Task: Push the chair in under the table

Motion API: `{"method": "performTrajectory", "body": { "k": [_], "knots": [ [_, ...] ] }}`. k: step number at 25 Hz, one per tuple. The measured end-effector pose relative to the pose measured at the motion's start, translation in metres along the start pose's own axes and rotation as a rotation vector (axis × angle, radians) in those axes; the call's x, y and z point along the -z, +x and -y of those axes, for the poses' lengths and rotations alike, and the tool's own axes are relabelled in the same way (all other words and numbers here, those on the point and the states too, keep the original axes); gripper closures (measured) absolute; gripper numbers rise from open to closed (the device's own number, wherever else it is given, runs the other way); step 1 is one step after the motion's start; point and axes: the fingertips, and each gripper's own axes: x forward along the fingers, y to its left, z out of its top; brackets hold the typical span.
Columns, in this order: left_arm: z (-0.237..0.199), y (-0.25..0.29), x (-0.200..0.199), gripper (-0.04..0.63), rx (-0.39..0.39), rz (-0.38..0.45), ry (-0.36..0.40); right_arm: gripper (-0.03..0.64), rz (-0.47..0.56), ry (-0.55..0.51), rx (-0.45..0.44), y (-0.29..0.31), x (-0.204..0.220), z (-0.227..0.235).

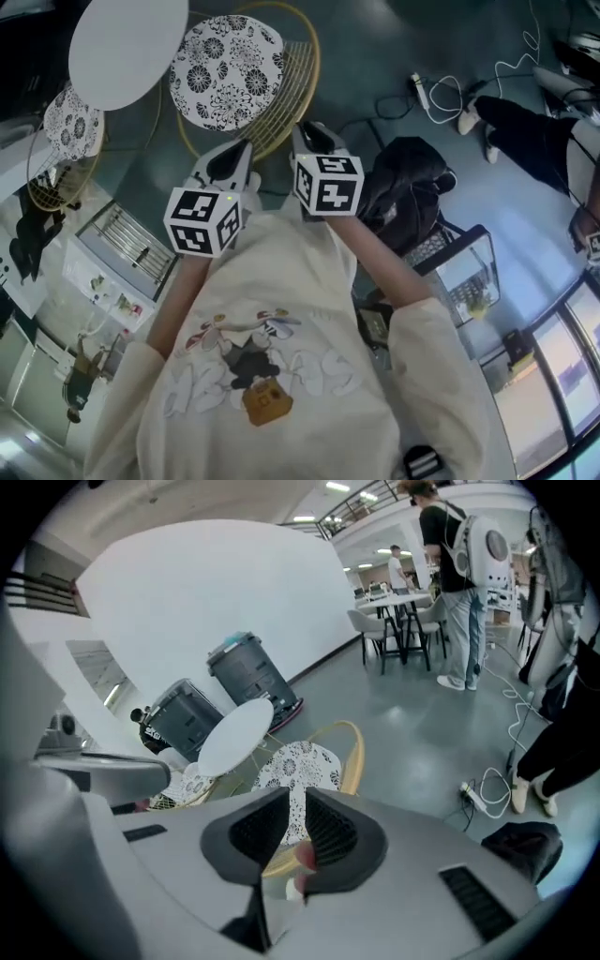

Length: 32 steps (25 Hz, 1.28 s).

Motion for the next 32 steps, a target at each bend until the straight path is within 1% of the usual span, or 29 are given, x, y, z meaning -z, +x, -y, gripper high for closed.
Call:
{"method": "performTrajectory", "body": {
  "k": [3, 6, 8, 10, 13, 14, 19, 22, 24, 27, 28, 31, 32],
  "knots": [
    [0.005, -0.027, 0.002, 0.586, 0.034, 0.029, 0.046, 0.575, 0.077, -0.056, -0.02, -0.028, -0.002, -0.043],
    [0.004, -0.057, 0.002, 0.586, 0.072, 0.071, 0.083, 0.588, 0.119, -0.127, -0.032, -0.049, 0.004, -0.084],
    [-0.002, -0.08, 0.002, 0.586, 0.087, 0.1, 0.104, 0.594, 0.147, -0.148, -0.034, -0.058, 0.009, -0.111],
    [-0.009, -0.103, 0.008, 0.586, 0.104, 0.12, 0.105, 0.597, 0.166, -0.15, -0.035, -0.065, 0.018, -0.136],
    [-0.023, -0.136, 0.026, 0.586, 0.148, 0.134, 0.068, 0.597, 0.175, -0.157, -0.012, -0.068, 0.04, -0.169],
    [-0.028, -0.147, 0.033, 0.586, 0.158, 0.138, 0.066, 0.597, 0.181, -0.159, 0.0, -0.067, 0.048, -0.18],
    [-0.046, -0.201, 0.074, 0.586, 0.188, 0.145, 0.128, 0.597, 0.232, -0.163, 0.016, -0.082, 0.085, -0.235],
    [-0.05, -0.225, 0.091, 0.586, 0.221, 0.141, 0.144, 0.597, 0.214, -0.178, 0.036, -0.092, 0.106, -0.264],
    [-0.056, -0.237, 0.098, 0.586, 0.225, 0.146, 0.139, 0.597, 0.216, -0.183, 0.023, -0.093, 0.115, -0.281],
    [-0.065, -0.243, 0.098, 0.586, 0.205, 0.161, 0.122, 0.597, 0.218, -0.17, -0.007, -0.091, 0.124, -0.292],
    [-0.064, -0.243, 0.096, 0.586, 0.204, 0.162, 0.132, 0.597, 0.217, -0.166, -0.01, -0.092, 0.125, -0.294],
    [-0.058, -0.247, 0.091, 0.586, 0.212, 0.175, 0.196, 0.598, 0.239, -0.155, -0.004, -0.094, 0.12, -0.295],
    [-0.061, -0.25, 0.091, 0.586, 0.208, 0.182, 0.201, 0.598, 0.244, -0.154, -0.002, -0.093, 0.119, -0.296]
  ]
}}
